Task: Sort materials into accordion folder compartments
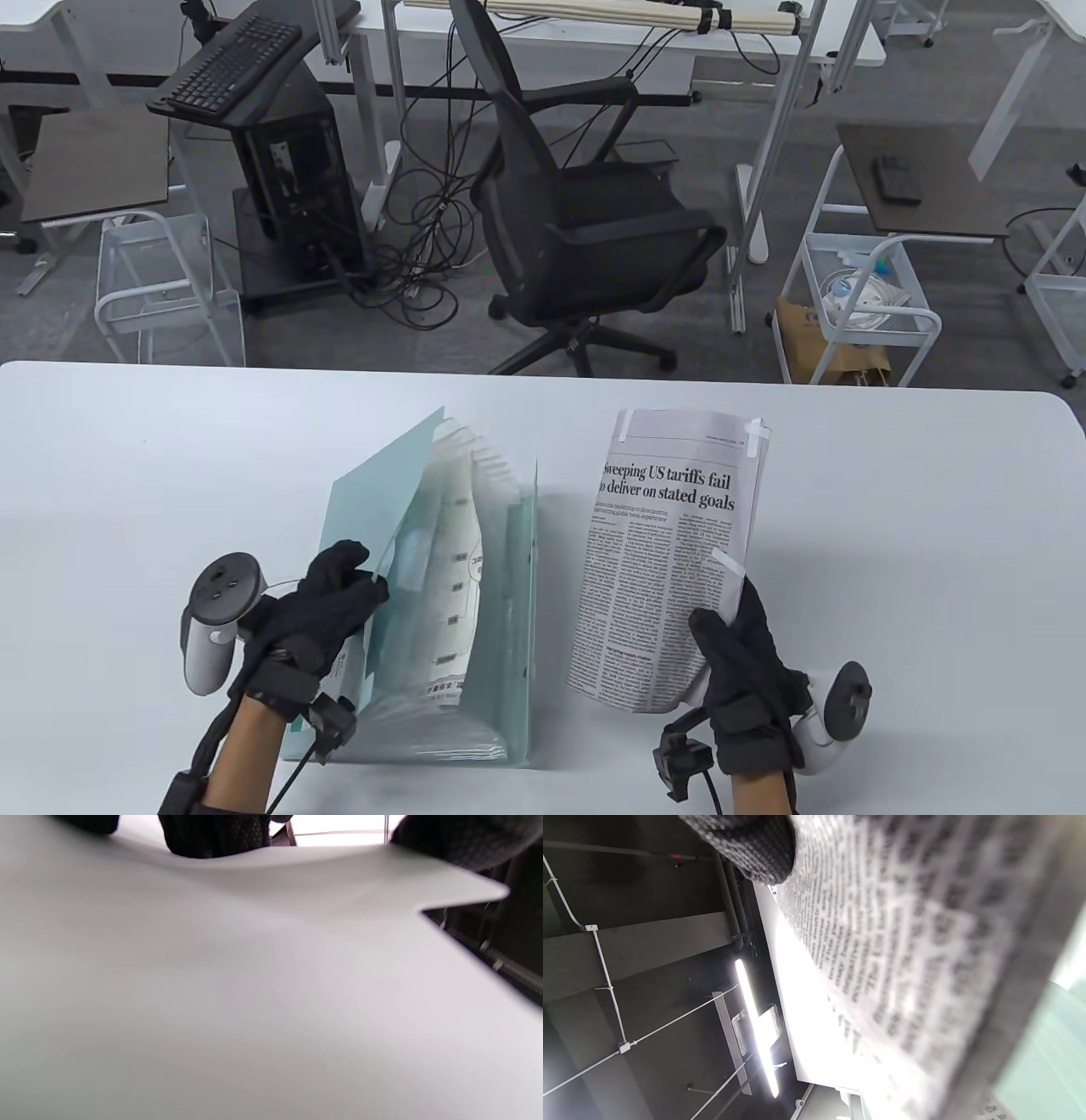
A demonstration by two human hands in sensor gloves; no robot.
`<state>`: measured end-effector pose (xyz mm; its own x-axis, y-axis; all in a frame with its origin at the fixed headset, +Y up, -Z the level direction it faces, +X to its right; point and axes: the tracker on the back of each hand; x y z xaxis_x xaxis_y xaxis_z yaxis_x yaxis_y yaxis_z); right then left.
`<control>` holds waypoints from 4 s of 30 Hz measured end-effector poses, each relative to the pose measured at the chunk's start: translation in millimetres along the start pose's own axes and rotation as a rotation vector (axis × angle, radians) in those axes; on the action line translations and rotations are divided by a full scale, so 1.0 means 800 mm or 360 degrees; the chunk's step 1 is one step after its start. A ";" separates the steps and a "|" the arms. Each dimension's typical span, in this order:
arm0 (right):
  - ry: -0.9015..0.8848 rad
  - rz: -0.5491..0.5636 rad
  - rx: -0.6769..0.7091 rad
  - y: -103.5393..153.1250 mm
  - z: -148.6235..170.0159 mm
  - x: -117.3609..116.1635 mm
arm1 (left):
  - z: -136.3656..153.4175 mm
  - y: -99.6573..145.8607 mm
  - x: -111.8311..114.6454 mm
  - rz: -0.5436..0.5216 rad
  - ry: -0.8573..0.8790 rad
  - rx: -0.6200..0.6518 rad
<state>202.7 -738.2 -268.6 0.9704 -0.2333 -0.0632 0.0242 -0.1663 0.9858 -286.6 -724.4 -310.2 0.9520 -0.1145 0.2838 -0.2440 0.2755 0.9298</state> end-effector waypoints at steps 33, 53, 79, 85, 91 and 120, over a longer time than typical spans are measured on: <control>-0.0004 -0.0084 0.0081 0.001 -0.093 -0.053 | 0.080 0.006 -0.100 0.0310 0.1093 0.0284; 0.0028 -0.0528 -0.0301 -0.053 -0.151 -0.211 | 0.078 0.007 -0.101 0.0294 0.1053 0.0273; 0.0161 -0.0612 -0.0711 -0.099 -0.094 -0.292 | 0.073 0.009 -0.098 0.0300 0.1032 0.0268; 0.0181 -0.0577 -0.0775 -0.107 -0.083 -0.310 | 0.074 0.009 -0.098 0.0304 0.1023 0.0263; 0.0153 -0.0553 -0.0785 -0.107 -0.072 -0.324 | 0.073 0.008 -0.096 0.0307 0.1019 0.0262; 0.0175 -0.0453 -0.0586 -0.080 -0.029 -0.338 | 0.073 0.005 -0.091 0.0301 0.1005 0.0259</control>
<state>-55.3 -642.1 -310.6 0.9320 -0.1218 -0.3415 0.3572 0.1465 0.9225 -367.4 -770.5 -313.2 0.8035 0.5144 0.2995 -0.3944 0.0833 0.9151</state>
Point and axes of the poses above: the tracker on the back of each hand, its own z axis roughly to the little-finger side, its own y axis roughly from the fingertips to the wrist, x = y × z, and after that the axes turned 11 degrees about -x, right-handed
